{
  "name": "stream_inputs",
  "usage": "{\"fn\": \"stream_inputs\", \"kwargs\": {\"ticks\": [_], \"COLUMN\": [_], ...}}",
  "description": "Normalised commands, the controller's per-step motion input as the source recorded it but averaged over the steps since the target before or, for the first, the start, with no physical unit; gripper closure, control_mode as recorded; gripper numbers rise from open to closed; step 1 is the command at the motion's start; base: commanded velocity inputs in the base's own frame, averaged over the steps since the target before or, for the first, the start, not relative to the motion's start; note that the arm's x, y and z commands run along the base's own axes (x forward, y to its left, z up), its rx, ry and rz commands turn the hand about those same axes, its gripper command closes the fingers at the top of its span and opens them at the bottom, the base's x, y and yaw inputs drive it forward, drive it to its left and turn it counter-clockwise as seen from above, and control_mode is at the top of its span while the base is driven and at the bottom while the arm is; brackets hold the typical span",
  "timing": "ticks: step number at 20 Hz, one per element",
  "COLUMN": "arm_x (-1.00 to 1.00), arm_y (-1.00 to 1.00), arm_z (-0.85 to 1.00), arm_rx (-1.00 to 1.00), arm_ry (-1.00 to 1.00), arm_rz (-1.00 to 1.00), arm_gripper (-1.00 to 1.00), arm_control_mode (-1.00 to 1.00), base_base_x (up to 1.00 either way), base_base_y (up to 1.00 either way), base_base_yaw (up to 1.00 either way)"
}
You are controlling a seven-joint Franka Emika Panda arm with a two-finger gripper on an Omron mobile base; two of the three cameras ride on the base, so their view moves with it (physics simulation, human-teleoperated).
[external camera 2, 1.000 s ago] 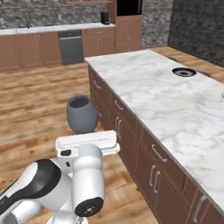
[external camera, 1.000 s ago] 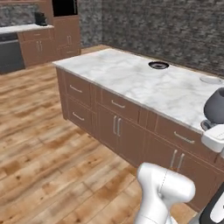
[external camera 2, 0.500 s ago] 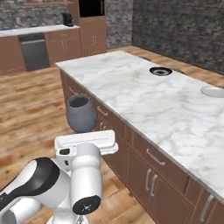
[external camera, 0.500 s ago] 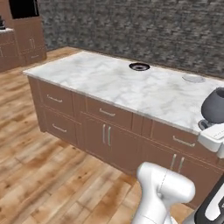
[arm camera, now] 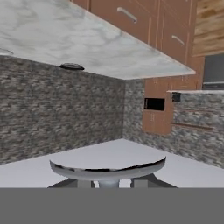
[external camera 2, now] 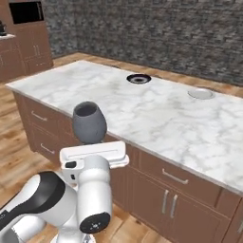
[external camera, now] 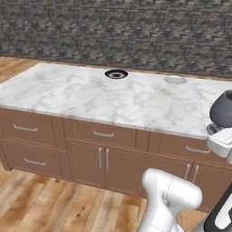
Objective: Retrieve the wine glasses from the counter and place one next to each plate.
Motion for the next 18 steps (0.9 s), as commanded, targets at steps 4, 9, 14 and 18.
{"fn": "stream_inputs", "kwargs": {"ticks": [4,9,14,18], "arm_x": [0.0,0.0,0.0,0.0], "arm_y": [0.0,0.0,0.0,0.0], "arm_z": [0.0,0.0,0.0,0.0], "arm_rx": [0.0,0.0,0.0,0.0], "arm_ry": [0.0,0.0,0.0,0.0], "arm_rz": [0.0,0.0,0.0,0.0], "arm_gripper": [1.0,1.0,1.0,1.0], "arm_control_mode": [1.0,1.0,1.0,1.0], "base_base_x": [0.19,0.06,0.0,0.03], "base_base_y": [1.0,1.0,1.0,1.0], "base_base_yaw": [-0.35,-0.26,-0.16,-0.24]}}
